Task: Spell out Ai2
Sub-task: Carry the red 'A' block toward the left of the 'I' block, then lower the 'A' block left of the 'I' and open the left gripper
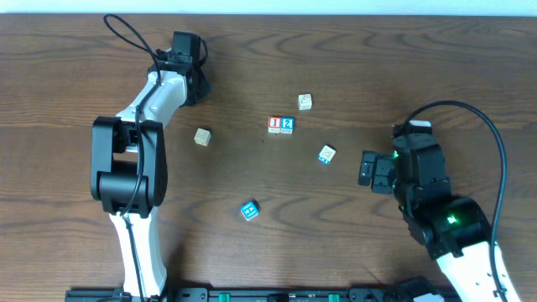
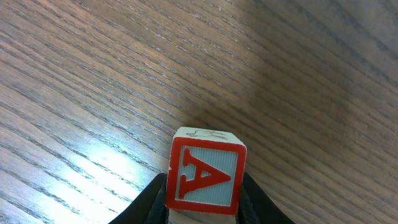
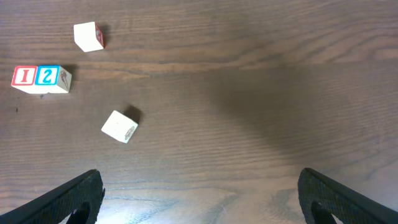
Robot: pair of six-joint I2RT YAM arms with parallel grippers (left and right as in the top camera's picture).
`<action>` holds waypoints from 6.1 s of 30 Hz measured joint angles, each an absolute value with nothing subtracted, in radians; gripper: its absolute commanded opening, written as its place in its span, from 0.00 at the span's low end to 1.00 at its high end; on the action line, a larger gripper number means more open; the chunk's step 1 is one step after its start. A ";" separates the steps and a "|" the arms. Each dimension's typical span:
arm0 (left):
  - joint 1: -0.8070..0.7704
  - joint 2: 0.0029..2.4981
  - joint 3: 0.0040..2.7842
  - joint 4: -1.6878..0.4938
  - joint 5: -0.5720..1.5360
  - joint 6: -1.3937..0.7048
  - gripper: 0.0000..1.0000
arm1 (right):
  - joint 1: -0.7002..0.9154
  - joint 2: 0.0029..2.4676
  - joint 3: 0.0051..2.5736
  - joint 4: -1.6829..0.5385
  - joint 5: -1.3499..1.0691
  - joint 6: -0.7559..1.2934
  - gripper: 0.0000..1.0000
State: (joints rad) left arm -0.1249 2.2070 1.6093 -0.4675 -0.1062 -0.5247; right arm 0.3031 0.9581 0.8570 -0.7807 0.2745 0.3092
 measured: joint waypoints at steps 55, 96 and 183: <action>-0.567 2.207 1.788 -0.859 -0.204 -1.304 0.06 | 0.303 0.958 0.857 -0.781 0.274 0.309 0.99; -0.563 2.207 1.788 -0.890 -0.158 -1.571 0.35 | 0.303 0.958 0.857 -0.781 0.274 0.309 0.99; -0.479 2.257 1.771 -0.670 -0.146 -0.526 0.06 | 0.303 0.958 0.857 -0.781 0.274 0.309 0.99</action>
State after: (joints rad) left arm -0.4786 2.2566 1.7714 -0.6701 -0.1455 -0.5259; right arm 0.3031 0.9581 0.8570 -0.7807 0.2745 0.3088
